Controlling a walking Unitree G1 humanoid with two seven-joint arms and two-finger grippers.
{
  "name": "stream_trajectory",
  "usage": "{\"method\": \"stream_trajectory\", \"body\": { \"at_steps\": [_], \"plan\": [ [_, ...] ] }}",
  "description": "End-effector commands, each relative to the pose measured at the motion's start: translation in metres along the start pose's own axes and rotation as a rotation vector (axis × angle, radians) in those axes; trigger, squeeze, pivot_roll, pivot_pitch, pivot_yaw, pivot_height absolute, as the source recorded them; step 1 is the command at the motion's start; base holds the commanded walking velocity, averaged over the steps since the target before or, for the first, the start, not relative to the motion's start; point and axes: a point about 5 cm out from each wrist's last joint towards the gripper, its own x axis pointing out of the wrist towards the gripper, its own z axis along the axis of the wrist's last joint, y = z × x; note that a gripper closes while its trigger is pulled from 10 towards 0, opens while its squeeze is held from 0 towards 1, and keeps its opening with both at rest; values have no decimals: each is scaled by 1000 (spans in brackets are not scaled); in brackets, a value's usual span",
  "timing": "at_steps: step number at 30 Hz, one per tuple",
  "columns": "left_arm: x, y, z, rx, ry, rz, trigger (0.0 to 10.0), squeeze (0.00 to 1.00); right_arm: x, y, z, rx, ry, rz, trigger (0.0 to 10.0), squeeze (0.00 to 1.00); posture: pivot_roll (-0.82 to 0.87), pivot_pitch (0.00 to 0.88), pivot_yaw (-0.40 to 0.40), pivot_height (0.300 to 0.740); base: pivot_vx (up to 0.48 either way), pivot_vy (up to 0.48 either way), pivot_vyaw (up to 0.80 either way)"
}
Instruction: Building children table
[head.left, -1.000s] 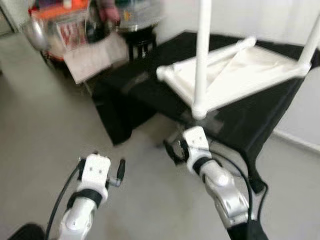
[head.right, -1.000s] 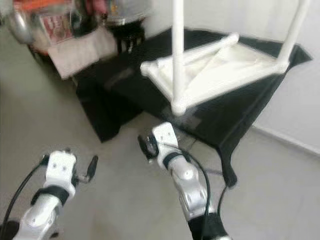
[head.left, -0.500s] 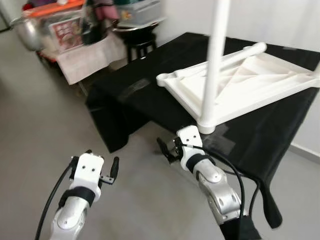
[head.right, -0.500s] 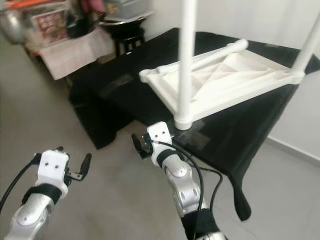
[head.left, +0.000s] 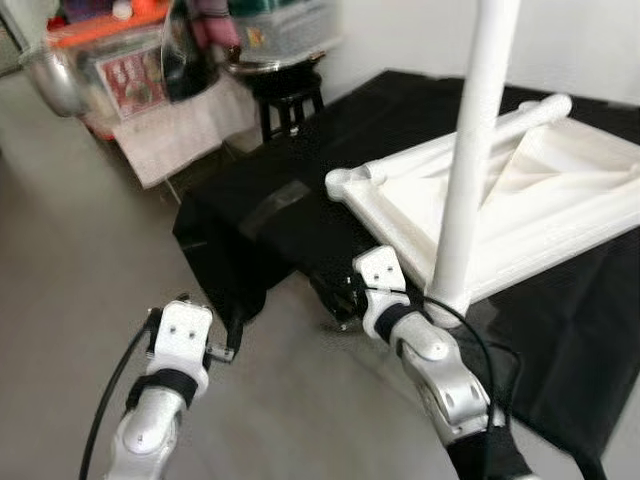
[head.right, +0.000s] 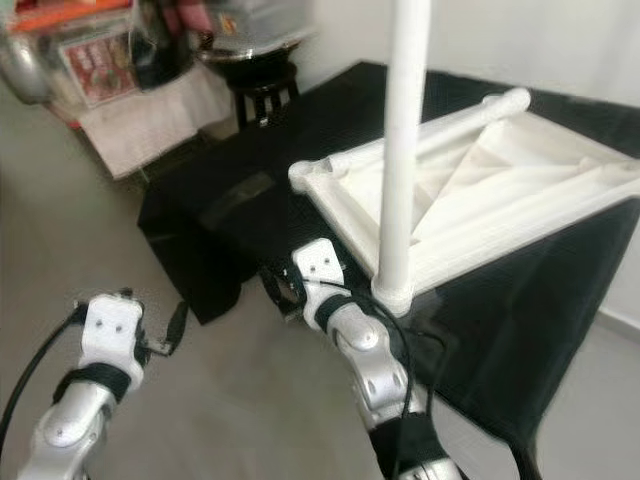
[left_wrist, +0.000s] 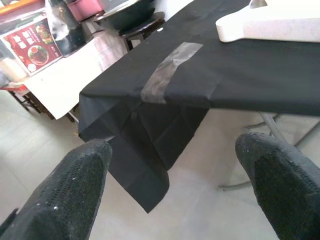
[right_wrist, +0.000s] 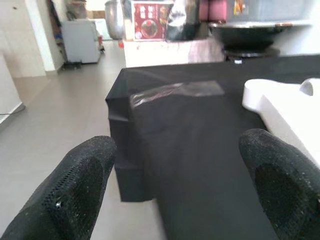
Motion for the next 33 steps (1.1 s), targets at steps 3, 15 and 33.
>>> {"method": "stream_trajectory", "body": {
  "at_steps": [3,15,33],
  "plan": [
    [-1,2,-4,-5,20,6,10000,0,0,9,2,-10,-27,50,10000,0,-65,50,119,740,310,0,0],
    [1,9,-9,-51,52,54,10000,0,0,11,2,-3,-38,74,10000,0,-72,50,127,740,97,280,0],
    [0,18,-10,-91,27,119,10000,0,1,15,-4,-54,-8,78,10000,0,-86,25,-23,740,0,335,0]
  ]
}}
